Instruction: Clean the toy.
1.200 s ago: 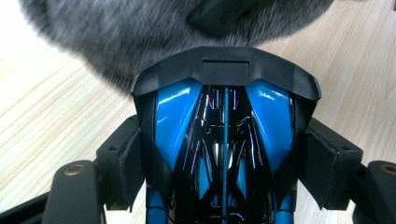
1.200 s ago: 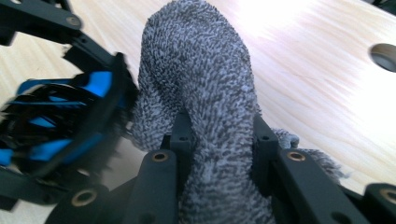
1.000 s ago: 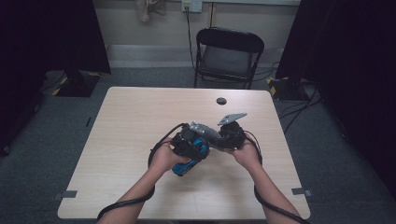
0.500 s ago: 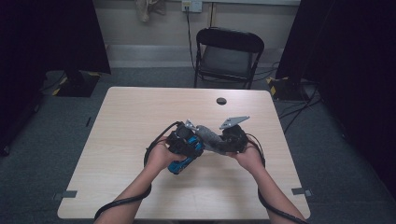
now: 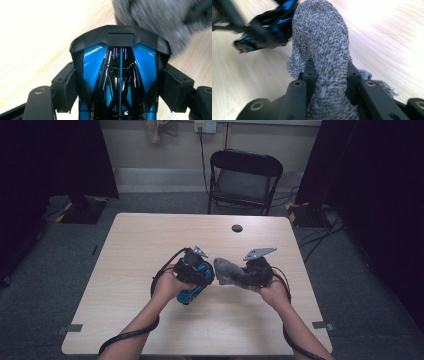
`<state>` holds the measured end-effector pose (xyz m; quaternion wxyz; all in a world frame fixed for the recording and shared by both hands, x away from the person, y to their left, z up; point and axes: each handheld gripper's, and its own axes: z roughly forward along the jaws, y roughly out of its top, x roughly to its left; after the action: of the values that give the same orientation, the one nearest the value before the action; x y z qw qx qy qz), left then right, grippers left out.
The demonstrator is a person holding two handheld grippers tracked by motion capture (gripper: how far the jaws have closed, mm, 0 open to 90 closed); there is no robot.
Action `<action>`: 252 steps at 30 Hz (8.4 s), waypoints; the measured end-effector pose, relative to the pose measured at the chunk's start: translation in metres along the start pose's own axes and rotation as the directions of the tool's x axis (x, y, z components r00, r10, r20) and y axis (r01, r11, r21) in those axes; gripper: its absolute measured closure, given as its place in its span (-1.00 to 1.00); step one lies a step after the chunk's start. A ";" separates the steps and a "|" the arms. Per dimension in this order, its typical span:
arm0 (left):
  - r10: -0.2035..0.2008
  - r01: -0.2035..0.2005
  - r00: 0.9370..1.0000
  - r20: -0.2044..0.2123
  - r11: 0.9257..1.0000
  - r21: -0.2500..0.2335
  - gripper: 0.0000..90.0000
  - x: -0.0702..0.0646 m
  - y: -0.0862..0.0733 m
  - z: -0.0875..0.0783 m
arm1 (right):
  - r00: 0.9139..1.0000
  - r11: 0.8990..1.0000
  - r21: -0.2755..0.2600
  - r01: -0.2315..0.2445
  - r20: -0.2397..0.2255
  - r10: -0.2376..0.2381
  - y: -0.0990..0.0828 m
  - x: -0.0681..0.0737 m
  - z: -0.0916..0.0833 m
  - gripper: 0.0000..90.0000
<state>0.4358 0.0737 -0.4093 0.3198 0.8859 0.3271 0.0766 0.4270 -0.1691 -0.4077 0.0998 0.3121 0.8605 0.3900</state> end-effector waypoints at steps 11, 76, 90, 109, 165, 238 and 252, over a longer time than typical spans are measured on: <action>0.053 -0.052 0.996 0.075 0.999 -0.013 -0.44 -0.028 0.010 0.008 | 0.999 0.999 -0.001 -0.036 0.037 0.036 0.020 -0.007 0.018 0.56; -0.052 0.049 0.998 -0.040 0.997 -0.067 -0.44 0.009 0.025 -0.013 | 0.987 1.000 -0.001 -0.010 -0.160 0.009 -0.002 0.044 0.052 0.56; -0.052 0.051 0.998 -0.020 0.996 -0.078 -0.44 0.006 0.026 -0.016 | 0.993 0.999 0.053 0.001 -0.117 0.005 -0.013 0.038 0.057 0.56; -0.023 0.023 1.000 0.007 0.998 -0.052 -0.44 -0.005 0.018 -0.007 | 0.998 0.999 -0.011 -0.042 0.037 0.042 0.007 -0.001 0.018 0.56; -0.071 0.070 0.997 -0.016 0.996 -0.061 -0.44 0.006 0.023 -0.010 | 0.992 1.000 0.000 -0.003 -0.125 0.003 -0.003 0.039 0.050 0.56; -0.099 0.101 0.995 0.026 0.992 -0.070 -0.44 0.008 0.028 -0.014 | 0.980 0.997 -0.054 -0.054 -0.196 0.043 -0.010 0.031 0.051 0.55; -0.133 0.134 0.991 0.009 0.987 -0.084 -0.44 0.019 0.025 -0.019 | 0.974 1.000 -0.011 -0.027 -0.226 0.024 -0.012 0.047 0.069 0.55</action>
<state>0.4567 0.0810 -0.3801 0.3618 0.8479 0.3816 0.0673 0.4131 -0.1044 -0.4599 -0.0015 0.2759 0.8594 0.4304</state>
